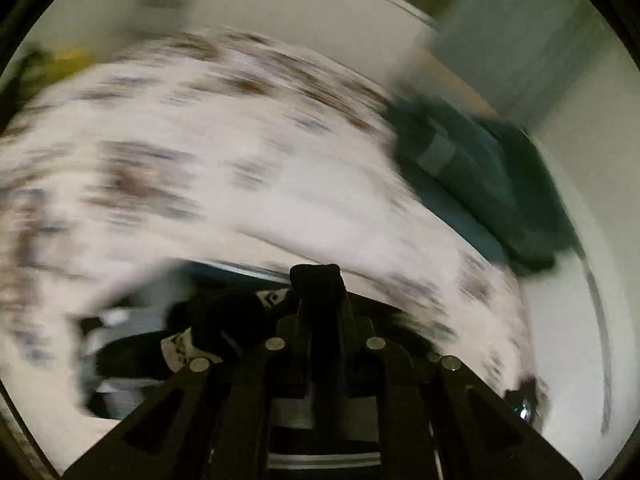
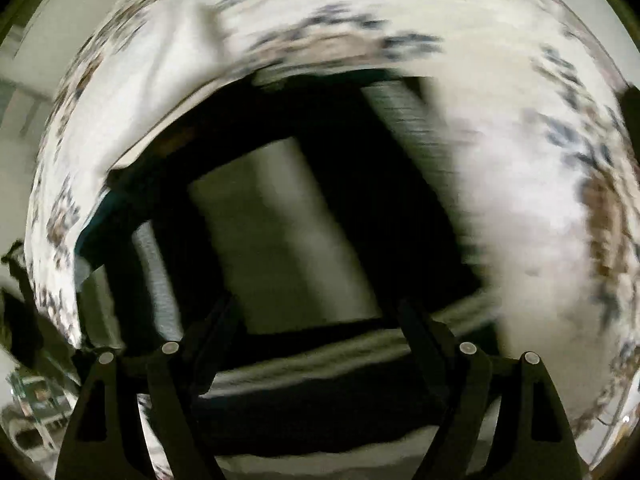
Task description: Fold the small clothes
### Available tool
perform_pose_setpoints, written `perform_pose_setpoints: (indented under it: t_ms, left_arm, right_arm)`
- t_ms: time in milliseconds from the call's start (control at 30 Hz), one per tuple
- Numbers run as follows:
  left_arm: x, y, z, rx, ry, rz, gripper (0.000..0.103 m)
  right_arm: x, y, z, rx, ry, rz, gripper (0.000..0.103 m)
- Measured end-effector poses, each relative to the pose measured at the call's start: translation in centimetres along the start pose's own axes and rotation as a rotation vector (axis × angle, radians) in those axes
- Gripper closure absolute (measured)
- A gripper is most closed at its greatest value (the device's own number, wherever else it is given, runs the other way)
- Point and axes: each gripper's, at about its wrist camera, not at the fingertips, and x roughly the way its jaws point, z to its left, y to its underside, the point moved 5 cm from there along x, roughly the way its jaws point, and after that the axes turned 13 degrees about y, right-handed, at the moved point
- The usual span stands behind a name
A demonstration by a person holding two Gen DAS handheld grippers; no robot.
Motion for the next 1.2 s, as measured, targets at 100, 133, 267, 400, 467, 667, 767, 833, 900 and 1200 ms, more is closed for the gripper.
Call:
perform_pose_setpoints:
  t_ms: [100, 133, 267, 400, 467, 667, 767, 833, 900, 1200]
  left_arm:
    - [7.7, 3.1, -7.1, 0.083, 0.063, 0.101, 0.096]
    - [10.0, 4.4, -8.9, 0.101, 0.075, 0.134, 0.096]
    - [17.8, 9.5, -14.0, 0.12, 0.053, 0.31, 0.092]
    - [19.8, 12.3, -14.9, 0.245, -0.09, 0.351, 0.073]
    - [19.0, 13.6, -14.5, 0.291, -0.142, 0.351, 0.026]
    - [9.9, 17.8, -5.4, 0.243, -0.359, 0.307, 0.013]
    - [4.6, 20.5, 1.8, 0.144, -0.521, 0.311, 0.013]
    - [2.4, 21.9, 5.8, 0.058, -0.576, 0.335, 0.013]
    - [-0.1, 22.7, 10.5, -0.067, -0.637, 0.341, 0.013]
    - [-3.7, 13.9, 18.9, -0.434, -0.451, 0.019, 0.013]
  right_arm:
    - [0.2, -0.3, -6.5, 0.035, 0.042, 0.007, 0.02]
    - [0.4, -0.4, -8.8, 0.047, 0.055, 0.015, 0.02]
    - [1.2, -0.9, -16.0, 0.085, 0.087, 0.043, 0.02]
    - [1.4, -2.1, -20.9, 0.118, 0.034, 0.073, 0.02]
    - [1.2, -2.6, -22.3, 0.12, 0.007, 0.085, 0.02]
    - [-0.5, -4.9, -22.1, 0.086, -0.132, 0.097, 0.02]
    - [-1.0, -6.0, -17.9, 0.0, -0.234, 0.1, 0.02]
    - [-0.4, -6.7, -14.6, -0.05, -0.267, 0.093, 0.02]
    - [0.8, -7.6, -12.2, -0.072, -0.263, 0.092, 0.02]
    - [7.6, -9.1, -7.9, -0.054, -0.199, 0.198, 0.092]
